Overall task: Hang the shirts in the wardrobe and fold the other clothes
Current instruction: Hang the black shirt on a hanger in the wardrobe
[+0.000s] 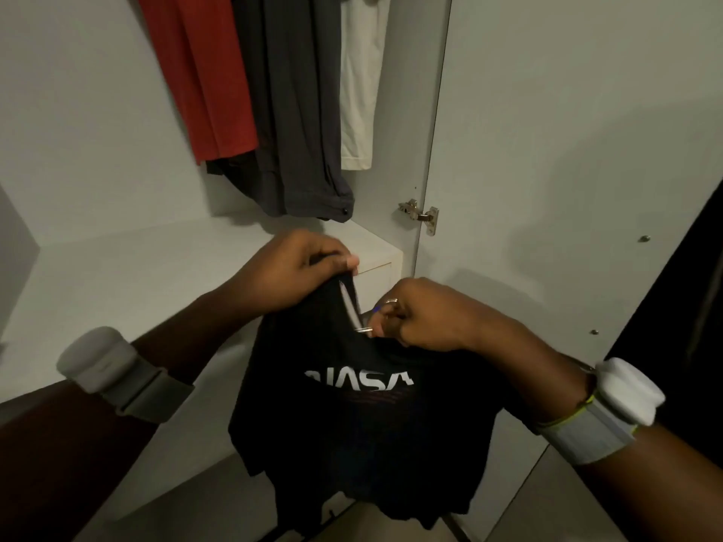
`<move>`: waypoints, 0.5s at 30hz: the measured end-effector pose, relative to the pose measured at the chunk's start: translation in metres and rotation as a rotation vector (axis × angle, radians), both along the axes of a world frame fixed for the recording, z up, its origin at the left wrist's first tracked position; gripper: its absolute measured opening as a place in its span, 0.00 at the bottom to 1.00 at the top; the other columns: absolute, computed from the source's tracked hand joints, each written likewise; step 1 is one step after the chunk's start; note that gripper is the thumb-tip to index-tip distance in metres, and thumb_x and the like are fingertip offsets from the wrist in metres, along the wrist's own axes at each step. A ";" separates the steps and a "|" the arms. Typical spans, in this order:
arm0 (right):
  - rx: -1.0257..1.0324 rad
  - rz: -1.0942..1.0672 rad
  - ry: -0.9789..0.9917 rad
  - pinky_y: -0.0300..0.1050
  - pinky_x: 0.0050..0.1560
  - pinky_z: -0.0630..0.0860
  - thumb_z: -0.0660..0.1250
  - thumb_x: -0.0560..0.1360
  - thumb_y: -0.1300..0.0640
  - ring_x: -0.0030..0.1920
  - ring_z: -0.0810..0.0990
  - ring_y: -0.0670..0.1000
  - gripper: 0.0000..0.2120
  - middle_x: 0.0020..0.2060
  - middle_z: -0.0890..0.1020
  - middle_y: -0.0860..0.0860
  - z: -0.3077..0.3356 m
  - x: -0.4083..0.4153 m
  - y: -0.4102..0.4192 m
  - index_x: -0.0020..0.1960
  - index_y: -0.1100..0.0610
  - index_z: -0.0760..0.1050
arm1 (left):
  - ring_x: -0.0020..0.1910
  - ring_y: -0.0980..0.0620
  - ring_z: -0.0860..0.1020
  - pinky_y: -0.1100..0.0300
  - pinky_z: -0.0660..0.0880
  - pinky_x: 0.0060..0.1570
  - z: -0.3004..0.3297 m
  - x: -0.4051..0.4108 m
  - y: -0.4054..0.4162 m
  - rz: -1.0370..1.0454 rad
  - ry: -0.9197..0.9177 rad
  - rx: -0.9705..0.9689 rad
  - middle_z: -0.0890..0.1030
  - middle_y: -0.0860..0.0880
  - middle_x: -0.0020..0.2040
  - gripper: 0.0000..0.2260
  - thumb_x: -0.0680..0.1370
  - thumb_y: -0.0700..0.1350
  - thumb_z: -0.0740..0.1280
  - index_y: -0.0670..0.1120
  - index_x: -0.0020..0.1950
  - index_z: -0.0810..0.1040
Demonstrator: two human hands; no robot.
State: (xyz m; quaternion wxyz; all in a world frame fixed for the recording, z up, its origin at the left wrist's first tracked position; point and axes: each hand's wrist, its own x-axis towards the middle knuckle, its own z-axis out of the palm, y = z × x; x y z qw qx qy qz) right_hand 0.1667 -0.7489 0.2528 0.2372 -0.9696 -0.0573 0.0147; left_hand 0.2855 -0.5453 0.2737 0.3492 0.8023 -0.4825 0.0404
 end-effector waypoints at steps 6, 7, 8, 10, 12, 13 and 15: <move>0.156 -0.015 -0.061 0.32 0.41 0.73 0.68 0.81 0.62 0.35 0.81 0.37 0.09 0.31 0.82 0.35 0.004 -0.002 -0.015 0.50 0.54 0.87 | 0.50 0.58 0.83 0.49 0.79 0.58 0.004 0.007 -0.007 -0.005 0.045 0.016 0.85 0.59 0.49 0.11 0.81 0.59 0.69 0.56 0.59 0.85; 0.235 -0.030 -0.099 0.30 0.40 0.72 0.68 0.81 0.63 0.34 0.80 0.37 0.09 0.30 0.82 0.35 0.007 -0.001 -0.019 0.51 0.56 0.87 | 0.51 0.58 0.82 0.49 0.79 0.58 0.000 0.009 -0.006 0.034 0.058 0.066 0.84 0.59 0.50 0.17 0.79 0.64 0.68 0.59 0.64 0.82; 0.287 -0.042 -0.135 0.30 0.40 0.71 0.68 0.81 0.63 0.33 0.80 0.38 0.08 0.30 0.82 0.36 0.010 -0.001 -0.023 0.52 0.57 0.87 | 0.51 0.58 0.81 0.51 0.79 0.58 -0.003 0.011 -0.004 0.062 0.068 0.103 0.82 0.60 0.52 0.24 0.76 0.70 0.65 0.61 0.68 0.78; 0.330 -0.056 -0.180 0.31 0.40 0.73 0.68 0.81 0.62 0.33 0.80 0.40 0.08 0.30 0.83 0.39 0.013 0.000 -0.028 0.52 0.57 0.87 | 0.53 0.58 0.81 0.54 0.77 0.58 -0.007 0.017 0.001 0.082 0.099 0.146 0.82 0.60 0.54 0.34 0.70 0.77 0.60 0.61 0.70 0.76; 0.371 -0.067 -0.200 0.33 0.42 0.75 0.70 0.81 0.61 0.33 0.80 0.41 0.07 0.31 0.83 0.42 0.015 0.002 -0.034 0.52 0.57 0.87 | 0.52 0.60 0.81 0.56 0.76 0.57 -0.008 0.021 0.007 0.055 0.152 0.220 0.84 0.58 0.51 0.36 0.66 0.79 0.60 0.60 0.65 0.80; 0.395 -0.069 -0.205 0.34 0.42 0.76 0.70 0.80 0.60 0.33 0.79 0.42 0.06 0.31 0.83 0.45 0.015 0.003 -0.036 0.52 0.56 0.87 | 0.52 0.59 0.82 0.55 0.77 0.58 -0.008 0.021 0.010 0.027 0.171 0.277 0.85 0.58 0.50 0.34 0.66 0.79 0.62 0.59 0.61 0.82; 0.421 -0.062 -0.206 0.34 0.42 0.76 0.71 0.80 0.59 0.34 0.79 0.44 0.05 0.32 0.84 0.48 0.018 0.006 -0.039 0.51 0.56 0.87 | 0.50 0.54 0.83 0.48 0.79 0.56 -0.012 0.023 0.011 -0.023 0.150 0.345 0.86 0.56 0.48 0.27 0.70 0.75 0.67 0.55 0.52 0.86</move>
